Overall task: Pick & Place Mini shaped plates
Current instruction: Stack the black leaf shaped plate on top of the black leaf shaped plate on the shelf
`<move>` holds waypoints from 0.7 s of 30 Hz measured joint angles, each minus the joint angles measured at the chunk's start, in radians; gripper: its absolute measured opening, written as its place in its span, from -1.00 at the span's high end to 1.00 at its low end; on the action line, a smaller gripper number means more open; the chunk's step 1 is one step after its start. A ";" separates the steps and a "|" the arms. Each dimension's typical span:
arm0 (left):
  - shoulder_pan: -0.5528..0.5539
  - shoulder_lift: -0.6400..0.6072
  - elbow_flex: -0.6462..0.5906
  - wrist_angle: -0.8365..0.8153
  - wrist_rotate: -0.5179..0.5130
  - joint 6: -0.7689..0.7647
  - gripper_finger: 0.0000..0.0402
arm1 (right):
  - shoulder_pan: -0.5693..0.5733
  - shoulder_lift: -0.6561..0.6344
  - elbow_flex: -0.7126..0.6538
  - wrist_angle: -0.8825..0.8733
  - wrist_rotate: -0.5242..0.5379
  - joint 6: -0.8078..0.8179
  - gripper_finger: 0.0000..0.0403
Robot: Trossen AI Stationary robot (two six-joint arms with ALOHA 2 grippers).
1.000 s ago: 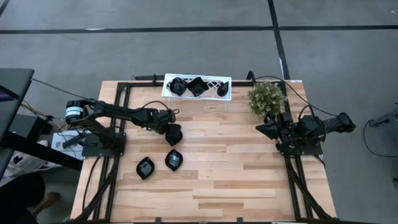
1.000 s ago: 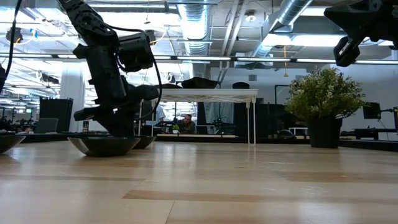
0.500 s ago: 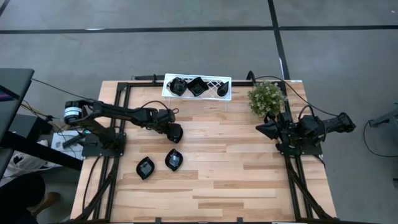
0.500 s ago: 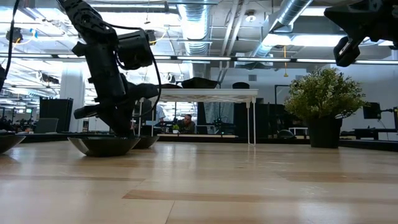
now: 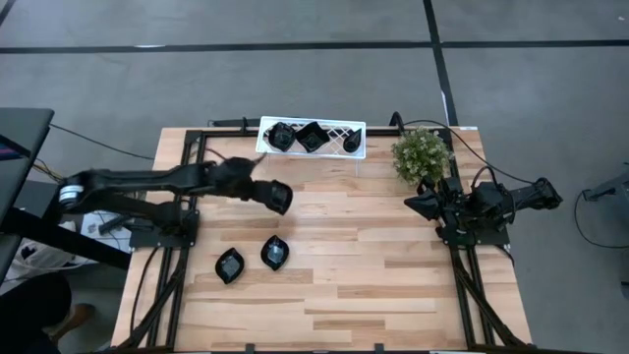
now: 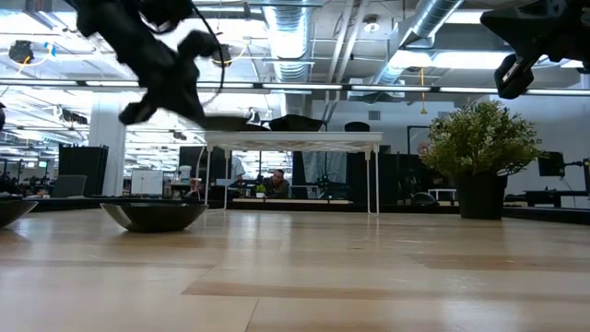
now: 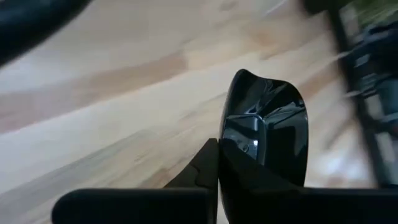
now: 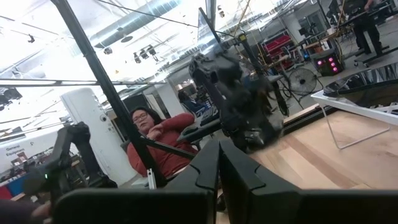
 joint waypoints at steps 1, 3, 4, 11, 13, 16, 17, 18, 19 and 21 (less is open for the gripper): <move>0.001 -0.032 0.000 0.002 -0.009 -0.001 0.97 | 0.000 0.000 0.000 0.000 0.000 0.000 0.97; 0.009 -0.087 0.000 0.008 -0.025 -0.001 0.97 | 0.000 0.000 0.000 0.000 0.000 0.000 0.97; 0.018 -0.107 0.000 0.014 -0.031 -0.001 0.97 | 0.000 0.000 0.000 0.000 0.000 0.000 0.97; 0.115 -0.157 0.003 0.154 -0.014 0.070 0.98 | 0.000 0.000 0.000 0.000 0.000 0.000 0.97; 0.148 -0.145 0.023 0.177 0.003 0.095 0.98 | 0.000 0.000 0.000 0.001 0.000 0.001 0.97; 0.191 -0.120 0.074 0.182 0.016 0.156 0.98 | 0.000 0.000 0.000 0.001 0.000 0.002 0.97; 0.206 -0.110 0.093 0.183 0.016 0.180 0.98 | 0.000 0.000 0.000 0.001 0.000 0.002 0.97; 0.220 -0.099 0.113 0.183 0.016 0.202 0.98 | 0.000 0.000 0.000 0.001 0.000 0.002 0.97; 0.236 -0.086 0.135 0.184 0.016 0.226 0.98 | 0.000 0.000 0.000 0.001 0.000 0.002 0.97; 0.269 -0.058 0.174 0.184 0.016 0.268 0.98 | 0.000 0.000 0.000 0.001 0.000 0.002 0.97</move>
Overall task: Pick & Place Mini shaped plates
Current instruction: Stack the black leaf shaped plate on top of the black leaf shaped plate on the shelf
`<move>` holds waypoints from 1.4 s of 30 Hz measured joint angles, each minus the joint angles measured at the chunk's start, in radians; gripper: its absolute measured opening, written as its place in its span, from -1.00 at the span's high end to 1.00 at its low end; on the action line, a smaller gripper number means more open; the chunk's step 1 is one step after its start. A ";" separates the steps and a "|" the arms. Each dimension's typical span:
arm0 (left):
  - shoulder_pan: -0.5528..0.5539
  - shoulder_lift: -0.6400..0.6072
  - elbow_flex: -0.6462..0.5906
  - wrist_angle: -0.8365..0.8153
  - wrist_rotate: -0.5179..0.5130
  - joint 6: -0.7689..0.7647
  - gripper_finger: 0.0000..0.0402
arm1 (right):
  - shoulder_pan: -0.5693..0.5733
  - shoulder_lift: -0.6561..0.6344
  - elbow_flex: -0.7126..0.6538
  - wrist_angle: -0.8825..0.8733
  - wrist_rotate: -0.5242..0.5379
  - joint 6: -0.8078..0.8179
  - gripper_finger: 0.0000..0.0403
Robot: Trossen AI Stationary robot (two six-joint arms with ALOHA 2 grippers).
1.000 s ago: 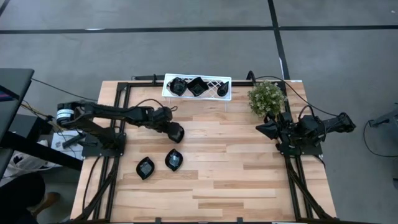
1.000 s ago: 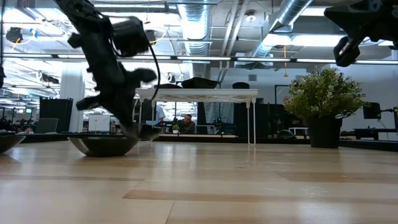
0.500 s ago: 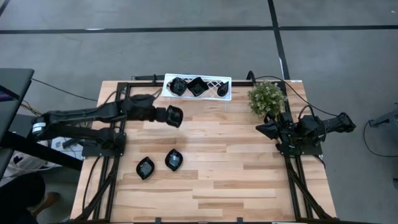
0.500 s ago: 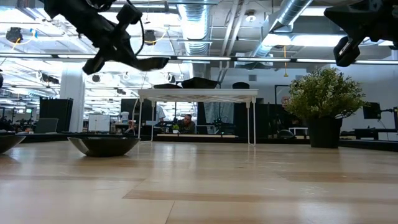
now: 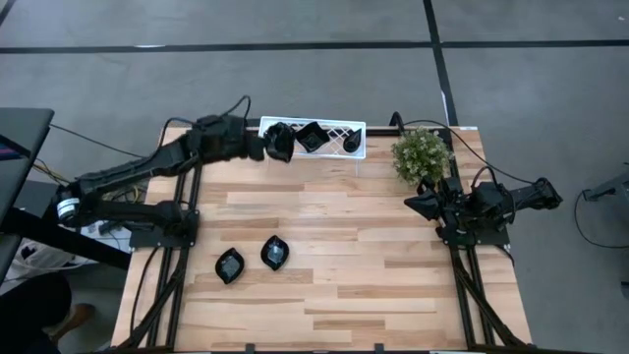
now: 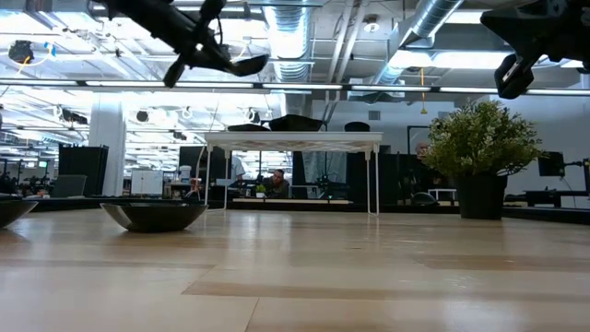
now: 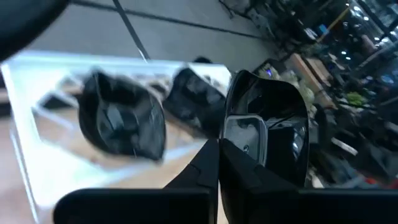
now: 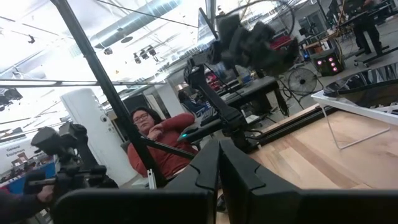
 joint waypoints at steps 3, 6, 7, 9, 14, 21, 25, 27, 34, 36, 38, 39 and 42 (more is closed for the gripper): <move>0.049 0.053 0.047 -0.001 0.002 0.050 0.98 | 0.000 0.000 0.000 0.000 0.000 0.000 0.97; 0.097 0.107 0.079 -0.002 0.015 0.088 0.98 | 0.000 0.000 0.000 0.000 0.000 0.000 0.97; 0.113 0.125 0.086 -0.002 0.028 0.090 0.98 | 0.000 0.000 0.000 0.000 0.000 0.000 0.97; 0.143 0.162 0.098 -0.001 0.054 0.093 0.98 | 0.000 0.000 0.000 0.000 0.000 0.000 0.97; 0.201 0.238 0.110 0.000 0.108 0.123 0.98 | 0.000 0.000 0.000 0.000 0.000 0.000 0.97; 0.232 0.286 0.110 0.000 0.177 0.155 0.98 | 0.000 0.000 0.000 0.000 0.000 0.000 0.97; 0.248 0.290 0.110 0.000 0.189 0.193 0.98 | 0.000 0.000 0.000 0.000 0.000 0.000 0.97; 0.263 0.290 0.110 0.000 0.191 0.201 0.98 | 0.000 0.000 0.000 0.000 0.000 0.000 0.97; 0.339 0.296 0.110 -0.002 0.310 0.281 0.98 | 0.000 0.000 0.000 0.000 0.000 0.016 0.97; 0.353 0.299 0.110 0.001 0.327 0.297 0.98 | 0.000 0.000 0.000 0.000 0.000 0.017 0.97; 0.368 0.303 0.110 -0.002 0.347 0.302 0.98 | 0.000 0.000 0.000 0.000 0.000 0.017 0.97; 0.371 0.306 0.110 -0.001 0.350 0.304 0.98 | 0.000 0.000 0.000 0.000 0.000 0.017 0.97; 0.372 0.320 0.110 0.000 0.351 0.321 0.98 | 0.000 0.000 0.000 0.000 0.000 0.017 0.97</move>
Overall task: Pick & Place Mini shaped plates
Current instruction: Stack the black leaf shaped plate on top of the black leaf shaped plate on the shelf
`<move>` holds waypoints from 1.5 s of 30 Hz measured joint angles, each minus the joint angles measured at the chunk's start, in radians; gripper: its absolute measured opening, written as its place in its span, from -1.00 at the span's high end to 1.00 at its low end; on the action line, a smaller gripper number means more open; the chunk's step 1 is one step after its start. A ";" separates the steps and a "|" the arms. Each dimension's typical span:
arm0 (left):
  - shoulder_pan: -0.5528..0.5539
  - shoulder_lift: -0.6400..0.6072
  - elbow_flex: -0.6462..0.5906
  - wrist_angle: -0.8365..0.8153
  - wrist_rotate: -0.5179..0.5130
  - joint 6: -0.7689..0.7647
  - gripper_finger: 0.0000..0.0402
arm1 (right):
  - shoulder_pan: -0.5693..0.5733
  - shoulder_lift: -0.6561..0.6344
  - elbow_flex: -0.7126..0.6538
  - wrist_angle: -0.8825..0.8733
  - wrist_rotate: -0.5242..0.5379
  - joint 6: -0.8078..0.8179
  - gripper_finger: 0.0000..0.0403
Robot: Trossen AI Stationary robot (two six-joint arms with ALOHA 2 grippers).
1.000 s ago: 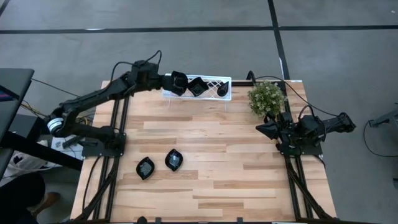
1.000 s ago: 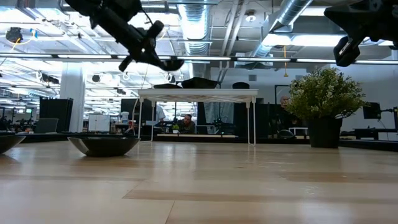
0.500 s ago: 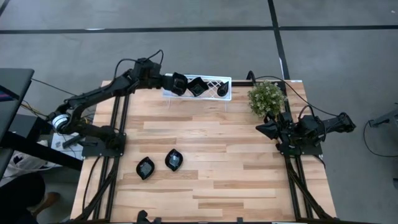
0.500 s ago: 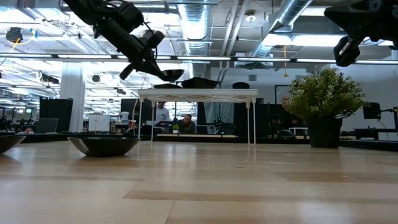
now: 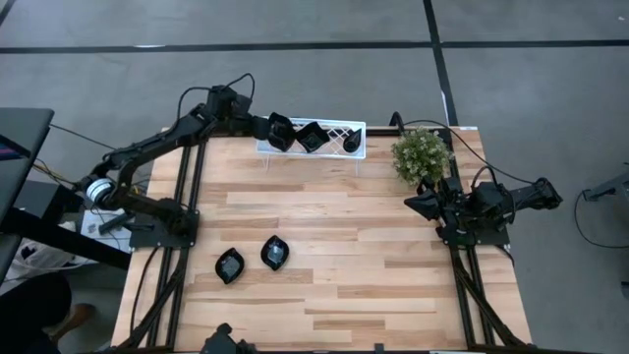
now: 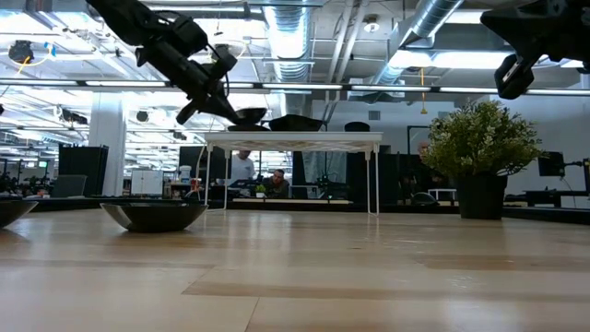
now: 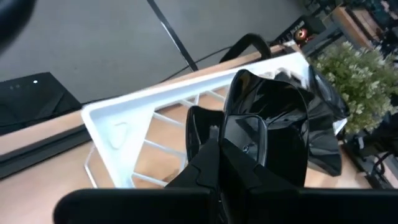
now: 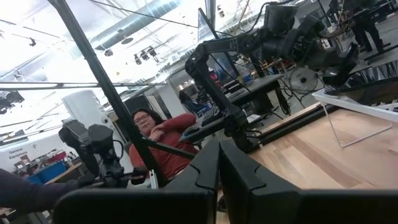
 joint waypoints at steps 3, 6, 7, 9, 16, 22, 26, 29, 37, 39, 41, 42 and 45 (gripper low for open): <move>-0.008 0.021 0.000 0.000 0.015 0.003 0.98 | 0.000 0.000 0.000 0.000 0.000 0.002 0.97; -0.009 0.036 0.000 0.001 0.021 0.003 0.98 | 0.000 0.000 0.000 0.000 0.000 0.017 0.97; -0.009 0.041 0.000 0.003 0.021 0.003 0.98 | 0.000 0.000 0.000 0.000 0.000 0.018 0.97; -0.008 0.044 0.000 0.003 0.021 0.003 0.98 | 0.000 0.000 0.000 0.000 0.000 0.018 0.97; -0.008 0.044 0.000 0.006 0.020 0.003 0.98 | 0.000 0.000 0.000 0.000 0.000 0.018 0.97; -0.007 0.044 0.000 -0.008 0.008 0.001 0.98 | 0.000 0.000 0.000 0.000 0.000 0.018 0.97; -0.007 0.043 0.000 -0.029 0.001 0.002 0.98 | 0.000 0.000 0.000 0.000 0.000 0.018 0.97; -0.007 0.043 0.000 -0.044 -0.016 0.002 0.98 | 0.000 0.000 0.000 0.000 0.000 0.018 0.97; -0.007 0.043 0.000 -0.047 -0.019 0.002 0.98 | 0.000 0.000 0.000 0.000 0.000 0.018 0.97; -0.007 0.043 0.000 -0.047 -0.020 0.002 0.98 | 0.000 0.000 0.000 0.000 0.000 0.018 0.97; -0.007 0.043 0.000 -0.049 -0.031 0.002 0.98 | 0.000 0.000 0.000 0.000 0.000 0.018 0.97; -0.007 0.043 0.000 -0.049 -0.038 0.000 0.98 | 0.000 0.000 0.000 0.000 0.000 0.018 0.97; -0.007 0.043 0.000 -0.049 -0.049 -0.008 0.98 | 0.000 0.000 0.000 0.000 0.000 0.018 0.97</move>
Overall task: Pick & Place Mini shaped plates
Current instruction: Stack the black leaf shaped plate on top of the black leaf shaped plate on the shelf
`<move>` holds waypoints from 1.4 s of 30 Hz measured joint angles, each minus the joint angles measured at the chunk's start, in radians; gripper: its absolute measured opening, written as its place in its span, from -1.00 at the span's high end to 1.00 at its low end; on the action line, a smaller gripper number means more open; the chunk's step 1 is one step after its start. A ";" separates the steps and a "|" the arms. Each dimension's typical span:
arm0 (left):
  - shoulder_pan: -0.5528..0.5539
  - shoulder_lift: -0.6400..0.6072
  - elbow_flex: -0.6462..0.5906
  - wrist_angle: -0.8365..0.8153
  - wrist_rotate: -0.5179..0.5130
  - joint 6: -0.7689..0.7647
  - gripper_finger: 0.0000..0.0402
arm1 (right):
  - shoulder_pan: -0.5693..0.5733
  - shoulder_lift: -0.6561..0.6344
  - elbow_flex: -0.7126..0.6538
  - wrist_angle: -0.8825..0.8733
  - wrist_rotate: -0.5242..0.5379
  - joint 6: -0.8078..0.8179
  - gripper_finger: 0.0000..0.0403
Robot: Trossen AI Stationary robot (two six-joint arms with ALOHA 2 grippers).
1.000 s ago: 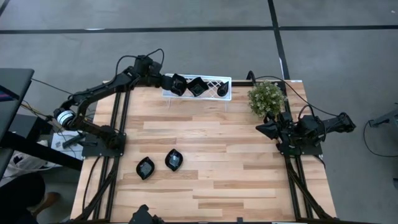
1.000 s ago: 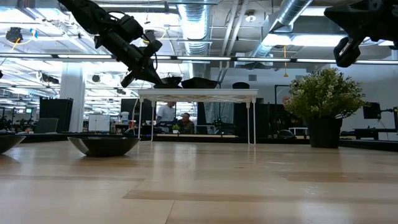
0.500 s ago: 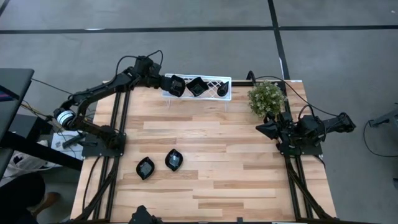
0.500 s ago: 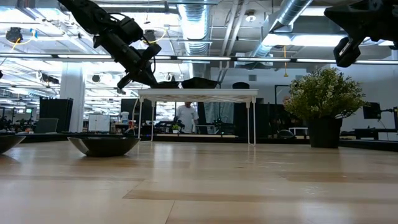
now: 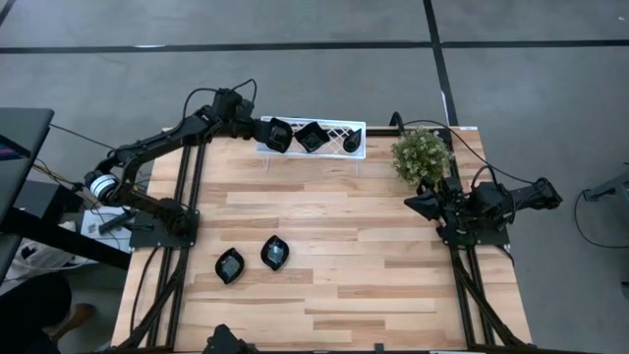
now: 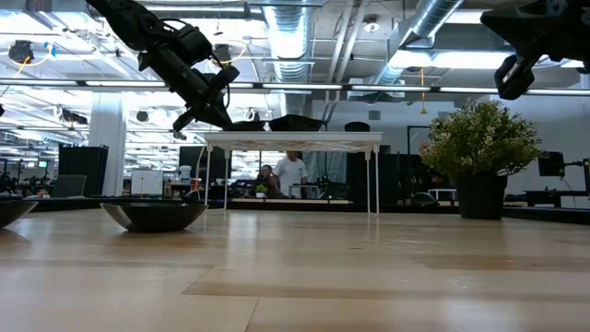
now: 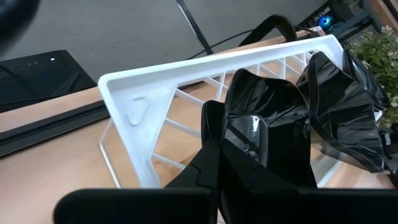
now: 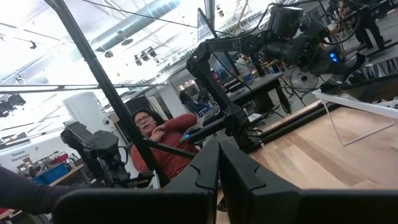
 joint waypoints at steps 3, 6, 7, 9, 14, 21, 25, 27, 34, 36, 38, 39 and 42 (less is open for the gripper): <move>0.000 0.000 0.000 0.000 -0.001 -0.005 0.98 | 0.000 0.000 0.000 0.000 0.000 0.000 0.97; 0.000 0.000 0.000 0.002 -0.014 -0.010 0.97 | 0.000 0.000 0.000 0.000 0.000 0.000 0.97; 0.000 0.000 0.000 0.002 -0.015 -0.010 0.96 | 0.000 0.000 0.000 0.000 0.000 0.000 0.97; 0.000 0.000 0.000 0.003 -0.016 -0.010 0.93 | 0.000 0.000 0.000 0.000 0.000 -0.001 0.97; 0.000 0.000 0.000 0.011 -0.016 -0.016 0.81 | 0.000 0.000 0.000 0.000 0.000 -0.001 0.97; 0.000 -0.005 0.020 0.011 -0.016 -0.017 0.63 | 0.000 0.000 0.000 0.000 0.000 -0.002 0.97; 0.000 -0.005 0.060 0.010 -0.016 -0.016 0.55 | 0.000 0.000 0.000 0.000 0.000 -0.002 0.97; 0.000 -0.005 0.076 0.006 -0.016 -0.015 0.52 | 0.000 0.000 0.000 0.000 0.000 -0.002 0.97; 0.000 -0.038 0.084 -0.029 -0.016 -0.013 0.48 | 0.000 0.000 0.000 0.000 0.000 -0.002 0.97; 0.000 -0.064 0.084 -0.056 -0.016 -0.013 0.48 | 0.000 0.000 0.000 0.000 0.000 -0.002 0.97; -0.002 -0.100 0.084 -0.085 -0.016 -0.013 0.48 | 0.000 0.000 0.000 0.000 0.000 -0.003 0.97; -0.005 -0.121 0.084 -0.105 -0.015 -0.013 0.48 | 0.000 0.000 0.000 0.000 0.000 -0.004 0.97; -0.032 -0.193 0.084 -0.178 -0.016 -0.013 0.48 | 0.000 0.000 0.000 0.000 0.000 -0.008 0.97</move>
